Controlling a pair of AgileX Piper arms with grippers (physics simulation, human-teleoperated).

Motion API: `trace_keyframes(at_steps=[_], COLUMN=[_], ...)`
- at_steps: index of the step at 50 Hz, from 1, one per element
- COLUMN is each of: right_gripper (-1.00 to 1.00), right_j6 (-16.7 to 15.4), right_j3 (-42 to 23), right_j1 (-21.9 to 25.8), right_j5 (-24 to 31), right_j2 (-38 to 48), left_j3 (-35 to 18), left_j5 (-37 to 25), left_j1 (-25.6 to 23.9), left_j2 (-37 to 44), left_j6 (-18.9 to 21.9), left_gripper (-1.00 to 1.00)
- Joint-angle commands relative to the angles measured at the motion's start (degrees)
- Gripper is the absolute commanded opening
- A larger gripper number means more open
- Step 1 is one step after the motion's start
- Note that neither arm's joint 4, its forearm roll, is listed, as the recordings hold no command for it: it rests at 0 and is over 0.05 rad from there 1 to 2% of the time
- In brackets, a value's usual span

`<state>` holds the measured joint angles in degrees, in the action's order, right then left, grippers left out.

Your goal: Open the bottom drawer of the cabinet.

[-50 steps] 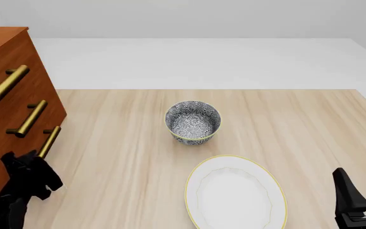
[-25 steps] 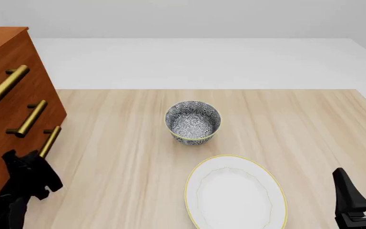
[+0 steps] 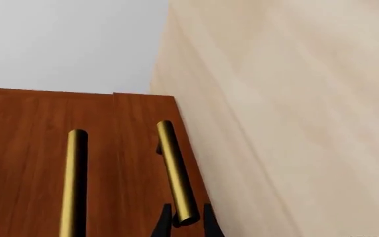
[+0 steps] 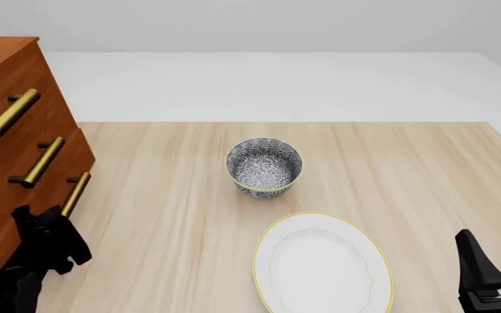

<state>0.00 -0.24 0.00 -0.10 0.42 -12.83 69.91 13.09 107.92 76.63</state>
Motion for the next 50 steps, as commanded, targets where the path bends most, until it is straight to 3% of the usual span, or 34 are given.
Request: trace_keyframes(at_steps=[1,50], right_gripper=[1.0,1.0], right_j6=[0.0,0.0], right_j3=[0.0,0.0], right_j1=[0.0,0.0], right_j5=[0.0,0.0], right_j2=[0.0,0.0], left_j3=[1.5,1.0], left_j5=[0.0,0.0], left_j1=[-2.2,-8.8], left_j2=[1.7,1.4], left_j6=[0.5,-2.0], left_gripper=[-1.0,-1.0])
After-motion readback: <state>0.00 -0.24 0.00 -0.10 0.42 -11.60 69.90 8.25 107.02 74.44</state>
